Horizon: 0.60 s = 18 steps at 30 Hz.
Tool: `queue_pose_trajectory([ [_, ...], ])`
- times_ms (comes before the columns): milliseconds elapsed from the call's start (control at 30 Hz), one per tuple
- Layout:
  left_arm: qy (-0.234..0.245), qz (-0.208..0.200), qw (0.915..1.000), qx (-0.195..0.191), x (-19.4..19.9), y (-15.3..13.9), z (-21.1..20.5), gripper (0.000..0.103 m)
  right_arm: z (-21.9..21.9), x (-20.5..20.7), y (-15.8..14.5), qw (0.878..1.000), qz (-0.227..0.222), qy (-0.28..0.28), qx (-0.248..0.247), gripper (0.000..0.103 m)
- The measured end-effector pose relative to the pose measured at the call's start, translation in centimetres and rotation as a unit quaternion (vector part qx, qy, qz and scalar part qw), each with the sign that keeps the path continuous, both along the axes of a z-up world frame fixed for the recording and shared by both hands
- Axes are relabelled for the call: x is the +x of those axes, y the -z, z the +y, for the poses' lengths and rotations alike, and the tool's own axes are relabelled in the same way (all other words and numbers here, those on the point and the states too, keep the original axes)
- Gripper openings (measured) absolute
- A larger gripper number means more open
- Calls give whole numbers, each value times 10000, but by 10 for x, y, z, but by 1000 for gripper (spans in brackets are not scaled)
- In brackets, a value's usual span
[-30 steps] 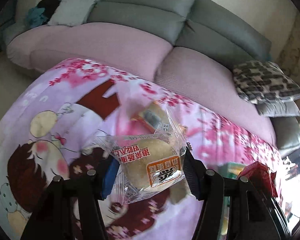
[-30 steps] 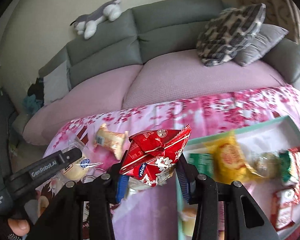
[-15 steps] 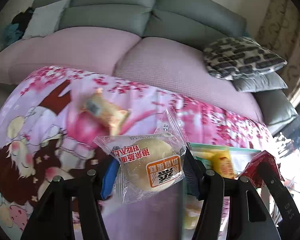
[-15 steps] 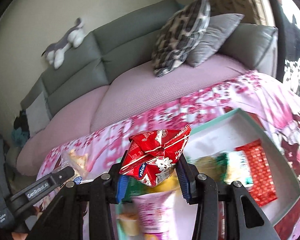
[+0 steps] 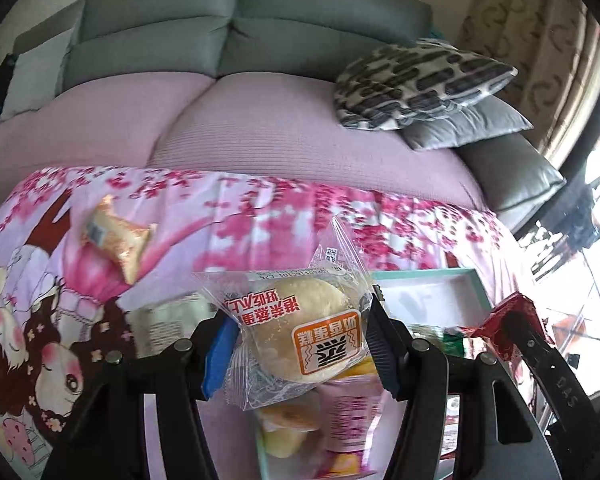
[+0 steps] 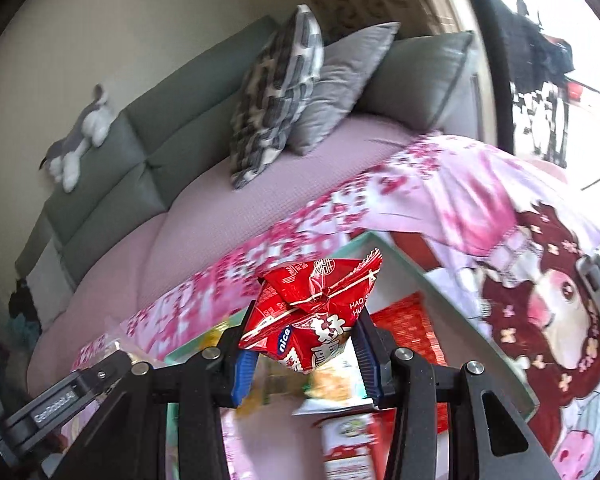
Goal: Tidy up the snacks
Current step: 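Lift the bagged bun with the left tool while the right tool lifts the red bag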
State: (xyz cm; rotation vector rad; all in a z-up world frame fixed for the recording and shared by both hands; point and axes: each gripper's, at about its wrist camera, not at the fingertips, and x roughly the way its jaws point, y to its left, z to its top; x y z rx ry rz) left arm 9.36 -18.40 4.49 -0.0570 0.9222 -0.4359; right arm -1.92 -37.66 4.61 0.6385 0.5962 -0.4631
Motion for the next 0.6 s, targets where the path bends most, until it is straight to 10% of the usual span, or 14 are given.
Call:
queue_pose_trajectory([
  [600, 905, 60, 9949, 449, 1, 22, -99, 62, -38, 10, 24, 9988, 163, 328, -320, 46],
])
